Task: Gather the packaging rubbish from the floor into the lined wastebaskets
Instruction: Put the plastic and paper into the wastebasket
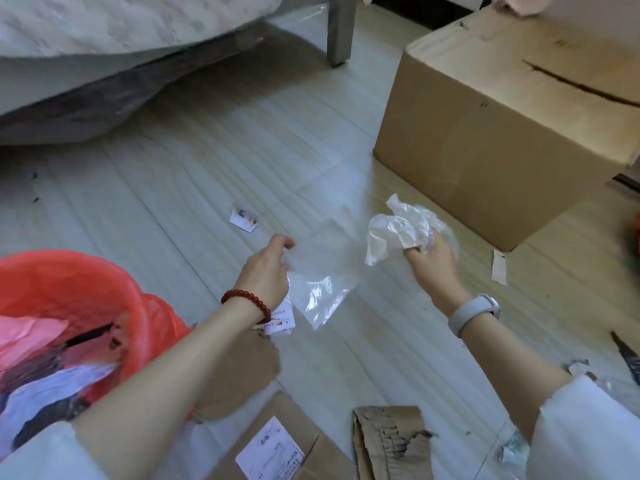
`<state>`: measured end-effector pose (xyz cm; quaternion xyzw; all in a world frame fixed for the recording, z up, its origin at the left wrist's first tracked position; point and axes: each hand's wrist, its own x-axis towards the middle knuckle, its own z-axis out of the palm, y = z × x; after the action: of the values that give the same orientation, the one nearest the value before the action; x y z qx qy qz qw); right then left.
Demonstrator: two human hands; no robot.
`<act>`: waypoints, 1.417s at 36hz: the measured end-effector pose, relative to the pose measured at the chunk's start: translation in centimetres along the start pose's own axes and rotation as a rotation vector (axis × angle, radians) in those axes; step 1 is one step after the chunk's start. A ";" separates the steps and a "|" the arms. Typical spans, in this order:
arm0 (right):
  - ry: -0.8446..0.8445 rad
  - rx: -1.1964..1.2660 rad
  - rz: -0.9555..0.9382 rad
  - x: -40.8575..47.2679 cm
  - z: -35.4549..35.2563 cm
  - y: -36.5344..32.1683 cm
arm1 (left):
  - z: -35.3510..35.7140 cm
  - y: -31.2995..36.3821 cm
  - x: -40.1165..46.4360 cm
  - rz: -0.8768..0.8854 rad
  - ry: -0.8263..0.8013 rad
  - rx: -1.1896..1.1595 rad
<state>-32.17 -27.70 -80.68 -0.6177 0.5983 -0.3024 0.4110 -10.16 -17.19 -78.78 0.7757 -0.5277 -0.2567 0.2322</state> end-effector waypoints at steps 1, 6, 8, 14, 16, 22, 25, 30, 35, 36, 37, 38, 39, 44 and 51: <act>-0.006 0.035 -0.023 -0.3 0.3 -1.3 | -1.8 0.3 0.2 0.016 0.050 -0.006; -0.033 0.242 -0.127 -2.7 3.0 -7.5 | -10.8 0.2 -0.8 0.094 0.326 -0.046; -0.056 0.326 -0.150 -4.1 4.3 -9.9 | -14.3 -0.8 -2.4 0.095 0.402 -0.078; -0.201 0.373 -0.211 -7.3 9.0 -16.0 | -21.6 -7.6 -7.9 -0.056 0.363 -0.047; -0.251 0.371 -0.252 -8.5 10.4 -17.8 | -23.0 -10.3 -9.9 -0.109 0.304 -0.050; -0.544 0.267 -0.500 -12.7 13.5 -21.8 | -23.4 -16.0 -15.3 -0.144 -0.011 0.099; -0.718 -0.002 -0.690 -14.1 14.8 -22.6 | -22.5 -17.4 -16.4 -0.096 -0.012 0.234; -0.715 -0.627 -1.238 -17.4 17.9 -23.0 | -24.2 -19.4 -16.9 -0.187 0.412 0.156; -0.881 -1.062 -1.397 -19.5 21.4 -20.7 | -23.7 -21.2 -17.5 -0.187 0.412 0.051; -0.954 -1.097 -1.348 -19.6 21.9 -20.5 | -23.3 -21.4 -17.7 -0.205 0.384 0.014; -0.996 -1.091 -1.318 -19.6 22.1 -20.4 | -22.9 -21.6 -17.8 -0.216 0.363 -0.024; -1.029 -1.063 -1.295 -19.6 22.5 -20.6 | -22.5 -21.8 -18.0 -0.225 0.348 -0.058; -1.054 -1.028 -1.272 -19.5 22.9 -20.8 | -22.1 -22.0 -18.1 -0.227 0.352 -0.080; -1.176 -1.068 -1.242 -19.9 25.8 -20.1 | -21.1 -23.0 -18.1 -0.278 0.436 -0.096; -0.905 -1.082 -1.687 -20.9 29.1 -18.3 | -20.7 -23.6 -18.0 -0.251 0.484 -0.109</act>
<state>-0.10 -3.84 -76.24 -0.9805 -0.1690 0.0706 -0.0714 14.09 9.50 -75.17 0.8601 -0.3423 -0.1185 0.3592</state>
